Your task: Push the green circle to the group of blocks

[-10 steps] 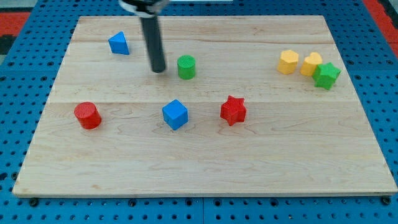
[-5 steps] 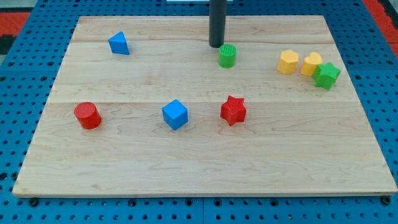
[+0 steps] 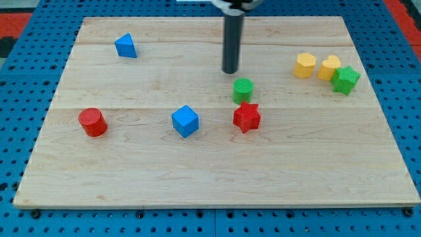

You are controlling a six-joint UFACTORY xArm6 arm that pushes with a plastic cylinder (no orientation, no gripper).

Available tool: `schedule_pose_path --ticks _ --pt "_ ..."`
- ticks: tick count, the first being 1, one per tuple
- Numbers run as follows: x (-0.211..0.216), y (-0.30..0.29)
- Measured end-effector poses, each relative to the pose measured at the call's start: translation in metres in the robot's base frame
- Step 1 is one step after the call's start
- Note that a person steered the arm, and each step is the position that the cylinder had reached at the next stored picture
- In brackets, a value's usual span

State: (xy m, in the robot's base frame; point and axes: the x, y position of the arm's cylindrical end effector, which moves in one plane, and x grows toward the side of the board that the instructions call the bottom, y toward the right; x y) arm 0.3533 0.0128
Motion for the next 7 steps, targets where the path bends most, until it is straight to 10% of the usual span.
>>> schedule_pose_path --ticks 3,5,7 --pt "0.037 0.1" --pt "0.047 0.016" --pt "0.09 0.067"
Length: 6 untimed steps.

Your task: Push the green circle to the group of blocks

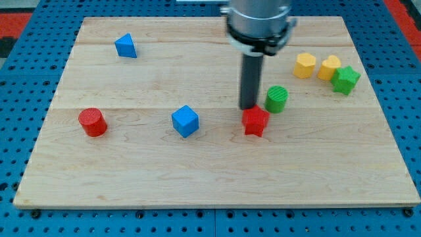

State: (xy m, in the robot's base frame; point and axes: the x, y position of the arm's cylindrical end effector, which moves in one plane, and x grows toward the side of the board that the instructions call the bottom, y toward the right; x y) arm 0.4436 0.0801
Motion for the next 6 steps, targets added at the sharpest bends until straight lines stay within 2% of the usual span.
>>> schedule_pose_path --ticks 1,2,4,6 --pt "-0.008 0.07" --pt "-0.013 0.087" --pt "-0.012 0.056" --pt "-0.029 0.092"
